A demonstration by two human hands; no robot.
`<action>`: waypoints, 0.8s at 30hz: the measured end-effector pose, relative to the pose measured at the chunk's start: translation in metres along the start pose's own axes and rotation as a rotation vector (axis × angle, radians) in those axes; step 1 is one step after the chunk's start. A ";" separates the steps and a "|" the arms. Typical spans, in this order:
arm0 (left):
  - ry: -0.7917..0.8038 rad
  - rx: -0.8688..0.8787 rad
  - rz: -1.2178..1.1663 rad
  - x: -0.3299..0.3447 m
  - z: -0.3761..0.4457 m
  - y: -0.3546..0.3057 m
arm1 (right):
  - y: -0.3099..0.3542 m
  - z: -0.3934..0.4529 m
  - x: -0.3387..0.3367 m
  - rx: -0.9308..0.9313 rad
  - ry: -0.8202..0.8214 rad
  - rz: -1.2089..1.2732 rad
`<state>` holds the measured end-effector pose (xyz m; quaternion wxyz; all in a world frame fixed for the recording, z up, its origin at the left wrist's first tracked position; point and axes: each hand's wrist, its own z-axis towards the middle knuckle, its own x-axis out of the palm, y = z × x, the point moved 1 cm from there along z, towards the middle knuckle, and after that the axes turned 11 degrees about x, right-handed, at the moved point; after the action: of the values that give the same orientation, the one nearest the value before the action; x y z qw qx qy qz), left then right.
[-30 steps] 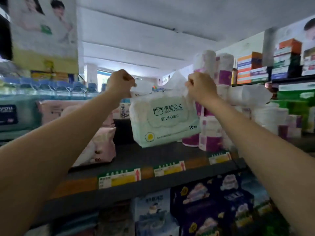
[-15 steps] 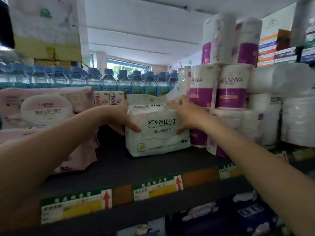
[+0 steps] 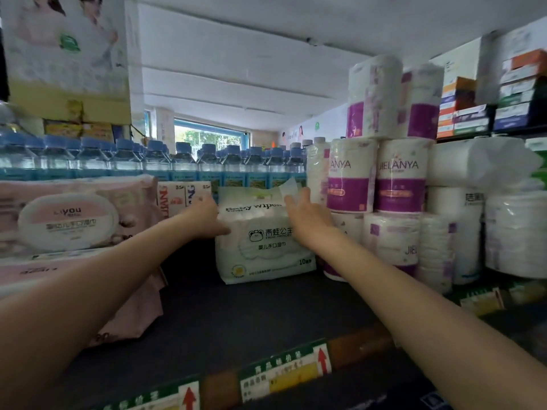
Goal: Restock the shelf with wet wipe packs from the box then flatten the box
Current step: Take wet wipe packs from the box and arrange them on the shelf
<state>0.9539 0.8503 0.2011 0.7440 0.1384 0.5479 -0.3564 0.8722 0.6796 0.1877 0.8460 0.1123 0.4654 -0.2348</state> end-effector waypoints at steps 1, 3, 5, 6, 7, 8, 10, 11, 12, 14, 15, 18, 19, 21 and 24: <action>-0.069 0.044 0.033 -0.007 -0.007 0.002 | -0.001 -0.005 -0.008 0.023 -0.018 0.055; -0.186 0.146 -0.004 -0.017 -0.021 -0.001 | -0.003 -0.019 -0.025 0.061 -0.047 0.105; -0.212 0.248 -0.097 -0.022 -0.036 -0.014 | -0.008 -0.041 -0.044 0.109 -0.048 0.105; -0.199 0.302 -0.150 -0.023 -0.044 -0.025 | -0.012 -0.056 -0.055 0.128 -0.041 0.088; -0.181 0.349 -0.200 -0.023 -0.054 -0.038 | -0.017 -0.074 -0.065 0.150 -0.035 0.067; -0.177 0.405 -0.253 -0.022 -0.067 -0.053 | -0.022 -0.097 -0.076 0.177 -0.028 0.052; -0.185 0.506 -0.392 -0.016 -0.098 -0.087 | -0.038 -0.152 -0.097 0.253 -0.039 0.040; -0.172 0.558 -0.477 -0.008 -0.115 -0.106 | -0.050 -0.183 -0.104 0.311 -0.048 0.041; -0.147 0.625 -0.557 0.002 -0.133 -0.125 | -0.063 -0.218 -0.108 0.383 -0.046 0.049; -0.021 0.761 -0.677 0.034 -0.175 -0.164 | -0.093 -0.297 -0.107 0.540 0.023 0.054; 0.088 0.822 -0.696 0.053 -0.201 -0.183 | -0.106 -0.341 -0.109 0.620 0.106 0.047; 0.489 0.993 -0.628 0.112 -0.294 -0.241 | -0.136 -0.477 -0.120 0.854 0.493 0.007; 0.592 1.053 -0.593 0.128 -0.329 -0.257 | -0.142 -0.524 -0.127 0.955 0.592 0.005; 0.740 1.174 -0.545 0.156 -0.402 -0.283 | -0.156 -0.616 -0.136 1.139 0.701 0.020; 0.914 1.369 -0.484 0.192 -0.509 -0.308 | -0.164 -0.745 -0.151 1.392 0.712 0.053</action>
<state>0.4075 0.8632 -0.1015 0.1064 0.5663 0.4726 -0.6668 0.1736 0.8863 -0.0847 0.3860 0.6966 0.4516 -0.4021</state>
